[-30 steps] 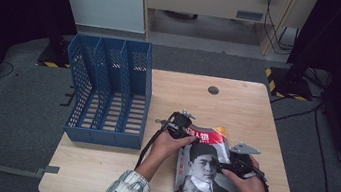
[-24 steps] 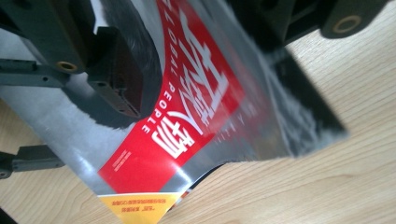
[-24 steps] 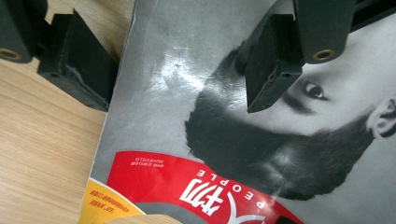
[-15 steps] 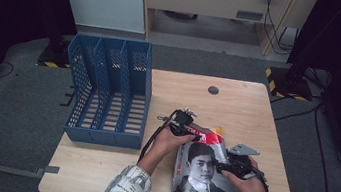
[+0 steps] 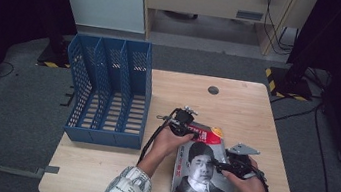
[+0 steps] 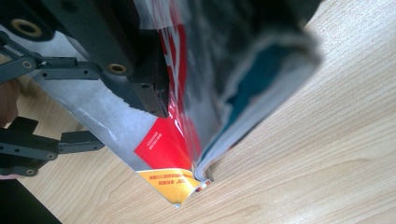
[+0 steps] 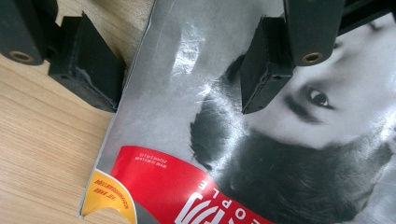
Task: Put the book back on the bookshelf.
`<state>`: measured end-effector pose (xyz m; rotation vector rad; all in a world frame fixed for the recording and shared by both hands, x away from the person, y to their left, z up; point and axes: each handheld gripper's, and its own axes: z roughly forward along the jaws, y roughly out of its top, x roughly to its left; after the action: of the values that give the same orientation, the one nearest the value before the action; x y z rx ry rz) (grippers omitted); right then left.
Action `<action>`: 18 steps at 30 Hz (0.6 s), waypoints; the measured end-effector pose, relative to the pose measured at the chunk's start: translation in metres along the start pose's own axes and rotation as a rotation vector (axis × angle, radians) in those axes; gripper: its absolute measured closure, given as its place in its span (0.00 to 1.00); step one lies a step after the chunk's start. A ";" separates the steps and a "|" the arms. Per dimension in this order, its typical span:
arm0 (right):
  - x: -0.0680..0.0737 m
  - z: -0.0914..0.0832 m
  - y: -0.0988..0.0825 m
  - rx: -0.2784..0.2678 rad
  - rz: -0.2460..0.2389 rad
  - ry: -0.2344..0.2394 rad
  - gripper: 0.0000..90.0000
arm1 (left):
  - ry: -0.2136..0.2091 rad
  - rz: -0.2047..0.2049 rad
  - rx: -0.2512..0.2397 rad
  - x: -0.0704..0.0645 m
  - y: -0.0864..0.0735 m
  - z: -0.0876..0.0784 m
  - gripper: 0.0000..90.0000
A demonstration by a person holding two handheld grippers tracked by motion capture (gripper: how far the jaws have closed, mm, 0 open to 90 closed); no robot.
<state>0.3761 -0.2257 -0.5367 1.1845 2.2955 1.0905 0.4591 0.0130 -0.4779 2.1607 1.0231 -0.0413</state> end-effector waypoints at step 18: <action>-0.041 -0.023 -0.003 0.006 0.125 -0.125 0.31 | -0.015 -0.021 -0.027 -0.005 0.004 -0.012 0.93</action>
<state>0.3852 -0.2704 -0.5266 1.3742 2.1566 1.0219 0.4551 0.0155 -0.4647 2.1221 1.0322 -0.0537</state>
